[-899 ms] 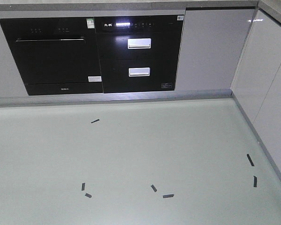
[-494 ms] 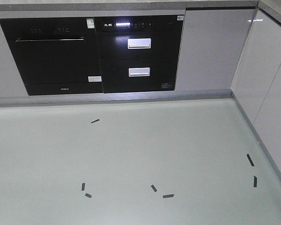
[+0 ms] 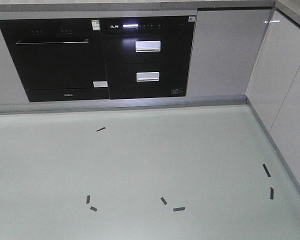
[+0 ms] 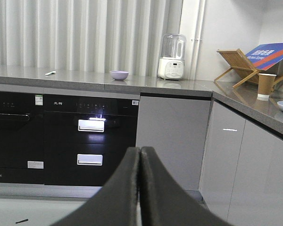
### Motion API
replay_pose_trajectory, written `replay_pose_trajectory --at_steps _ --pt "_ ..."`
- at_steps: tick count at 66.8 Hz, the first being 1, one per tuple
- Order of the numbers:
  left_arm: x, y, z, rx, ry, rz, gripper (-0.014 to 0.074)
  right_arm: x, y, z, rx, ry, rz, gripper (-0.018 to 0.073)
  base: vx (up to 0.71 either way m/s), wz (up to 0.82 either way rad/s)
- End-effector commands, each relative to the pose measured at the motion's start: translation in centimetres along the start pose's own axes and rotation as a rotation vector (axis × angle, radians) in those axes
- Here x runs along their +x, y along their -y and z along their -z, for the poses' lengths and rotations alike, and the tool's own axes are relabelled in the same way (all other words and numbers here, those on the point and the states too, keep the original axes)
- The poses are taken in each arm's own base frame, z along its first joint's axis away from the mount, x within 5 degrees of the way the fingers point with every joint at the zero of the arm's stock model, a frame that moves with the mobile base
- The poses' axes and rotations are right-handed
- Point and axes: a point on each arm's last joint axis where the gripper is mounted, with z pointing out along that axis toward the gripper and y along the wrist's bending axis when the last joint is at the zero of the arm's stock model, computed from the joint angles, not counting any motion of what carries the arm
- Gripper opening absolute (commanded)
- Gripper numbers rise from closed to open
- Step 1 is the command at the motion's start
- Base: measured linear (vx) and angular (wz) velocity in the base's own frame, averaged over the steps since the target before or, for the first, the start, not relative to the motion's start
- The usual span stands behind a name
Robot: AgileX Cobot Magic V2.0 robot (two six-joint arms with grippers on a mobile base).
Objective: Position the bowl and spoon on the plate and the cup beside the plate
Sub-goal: 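Drive the base toward the counter holding the spoon and bowl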
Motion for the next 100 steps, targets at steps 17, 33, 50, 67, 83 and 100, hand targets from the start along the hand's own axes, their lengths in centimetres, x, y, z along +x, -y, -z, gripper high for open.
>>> replay_pose_trajectory --at_steps 17,33,50,67,83,100 --pt "-1.30 0.17 0.23 0.018 0.101 0.006 -0.0006 -0.47 0.05 0.06 0.009 0.076 0.008 -0.0011 0.01 -0.04" --pt "-1.30 0.17 0.23 0.018 0.101 0.006 -0.0006 -0.46 0.05 0.06 0.008 0.075 0.008 -0.0011 0.02 -0.01" --pt "-1.30 0.17 0.23 0.018 0.101 0.006 -0.0006 -0.46 0.05 0.06 0.008 0.075 0.008 -0.0011 0.03 0.02" --pt "-1.30 0.17 0.23 0.018 0.101 0.006 -0.0006 -0.46 0.05 0.06 0.008 0.075 0.008 -0.0011 0.04 0.04" --pt "-1.30 0.17 0.23 0.018 0.101 0.006 -0.0006 -0.46 0.05 0.06 0.008 0.075 0.008 -0.0011 0.07 0.07" --pt "-1.30 0.17 0.23 0.018 0.101 0.006 -0.0006 -0.46 0.05 0.06 0.008 0.075 0.008 -0.0011 0.12 0.06"
